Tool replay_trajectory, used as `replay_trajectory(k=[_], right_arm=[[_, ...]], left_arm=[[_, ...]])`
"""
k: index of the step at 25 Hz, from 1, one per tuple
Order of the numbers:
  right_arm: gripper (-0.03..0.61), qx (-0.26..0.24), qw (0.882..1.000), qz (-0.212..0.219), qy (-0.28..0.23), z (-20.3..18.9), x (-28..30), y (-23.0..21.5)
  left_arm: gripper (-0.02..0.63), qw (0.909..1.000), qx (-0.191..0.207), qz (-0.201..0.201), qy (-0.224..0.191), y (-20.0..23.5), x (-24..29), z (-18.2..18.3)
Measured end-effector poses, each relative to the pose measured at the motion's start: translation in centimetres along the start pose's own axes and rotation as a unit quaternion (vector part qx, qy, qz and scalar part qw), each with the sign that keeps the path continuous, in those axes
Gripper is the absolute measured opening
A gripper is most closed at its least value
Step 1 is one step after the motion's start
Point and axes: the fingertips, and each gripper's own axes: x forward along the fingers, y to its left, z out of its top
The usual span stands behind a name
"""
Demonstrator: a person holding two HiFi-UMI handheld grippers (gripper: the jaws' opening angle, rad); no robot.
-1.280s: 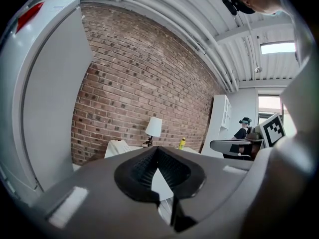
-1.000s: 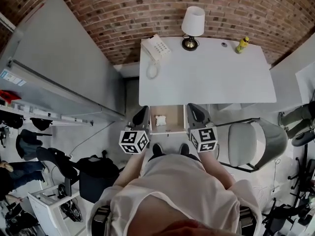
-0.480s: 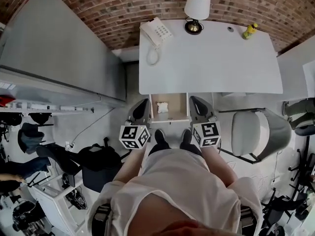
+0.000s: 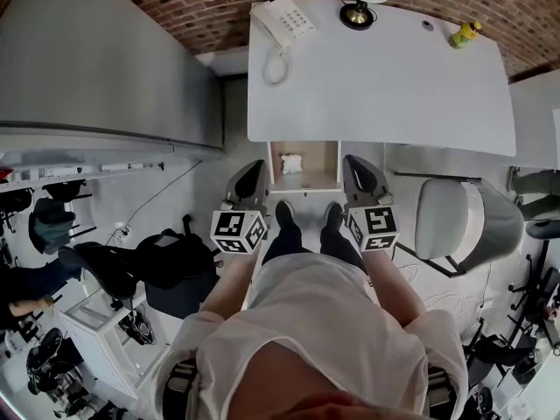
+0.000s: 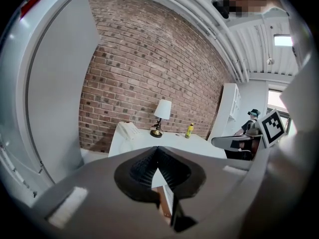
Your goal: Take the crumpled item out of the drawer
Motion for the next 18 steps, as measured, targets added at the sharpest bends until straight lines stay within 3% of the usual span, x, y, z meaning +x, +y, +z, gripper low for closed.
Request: replay_trajectory(k=[7, 18], right_arm=[[0.006, 0.011, 1.0, 0.01, 0.025, -3.4, 0.9, 0.6], [0.006, 0.032, 0.997, 0.017, 0.069, -8.8, 1.9, 1.2]], left_arm=[[0.009, 0.9999, -0.008, -0.003, 0.012, 0.7, 0.4, -2.4], [0.009, 0.9976, -0.032, -0.003, 0.062, 1.1, 0.7, -8.0]])
